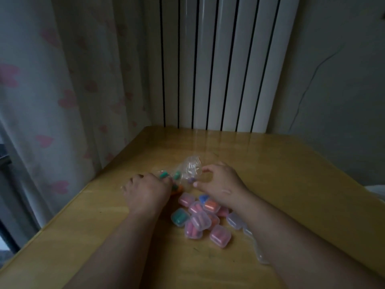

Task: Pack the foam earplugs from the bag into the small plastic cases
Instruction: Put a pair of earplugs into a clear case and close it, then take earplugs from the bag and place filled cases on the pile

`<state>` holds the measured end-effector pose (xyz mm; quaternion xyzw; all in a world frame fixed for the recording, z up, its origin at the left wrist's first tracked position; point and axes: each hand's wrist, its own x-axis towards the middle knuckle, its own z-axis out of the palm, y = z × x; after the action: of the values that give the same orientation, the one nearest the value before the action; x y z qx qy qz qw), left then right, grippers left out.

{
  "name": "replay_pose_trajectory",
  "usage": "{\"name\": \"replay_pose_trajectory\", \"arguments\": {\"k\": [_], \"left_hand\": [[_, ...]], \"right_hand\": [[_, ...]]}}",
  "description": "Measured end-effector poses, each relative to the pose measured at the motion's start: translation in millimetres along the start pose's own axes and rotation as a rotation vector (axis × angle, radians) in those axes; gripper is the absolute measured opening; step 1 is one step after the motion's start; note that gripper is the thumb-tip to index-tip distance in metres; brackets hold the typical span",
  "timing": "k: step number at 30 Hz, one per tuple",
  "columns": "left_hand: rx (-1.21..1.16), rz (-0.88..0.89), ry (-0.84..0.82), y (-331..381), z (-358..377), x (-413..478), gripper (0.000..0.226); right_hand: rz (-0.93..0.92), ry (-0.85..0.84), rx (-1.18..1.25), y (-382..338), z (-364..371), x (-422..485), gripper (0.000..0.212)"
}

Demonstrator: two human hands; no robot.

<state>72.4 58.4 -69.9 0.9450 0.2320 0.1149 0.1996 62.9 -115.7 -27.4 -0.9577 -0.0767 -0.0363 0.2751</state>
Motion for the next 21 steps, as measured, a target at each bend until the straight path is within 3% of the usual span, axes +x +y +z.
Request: {"name": "replay_pose_trajectory", "arguments": {"k": [2,5,6,8,11,14,17,21], "left_hand": [[0.030,-0.019,-0.016,-2,0,2,0.068],[-0.052,0.066,0.006,0,1,2,0.050],[-0.189,0.098,0.056,3,-2,0,0.036],[-0.695,0.060,0.065,9,-12,-4,0.006],[-1.384,-0.073,-0.227,17,-32,-16,0.003],[-1.547,-0.071,-0.422,20,-40,-23,0.008],[-1.583,-0.029,-0.604,23,-41,-32,0.015],[-1.655,0.074,-0.863,24,-39,-40,0.051]], "right_hand": [[-0.007,-0.050,-0.040,-6,10,4,0.049],[-0.064,0.039,-0.056,-11,16,6,0.014],[-0.082,0.106,-0.063,-11,14,4,0.012],[-0.126,0.240,-0.103,-10,4,-3,0.013],[-0.228,0.387,-0.096,-6,-14,-18,0.021],[-0.347,0.490,0.056,-4,-29,-35,0.033],[-0.367,0.565,0.067,2,-37,-46,0.024],[-0.287,0.459,-0.032,10,-49,-49,0.012]]}}
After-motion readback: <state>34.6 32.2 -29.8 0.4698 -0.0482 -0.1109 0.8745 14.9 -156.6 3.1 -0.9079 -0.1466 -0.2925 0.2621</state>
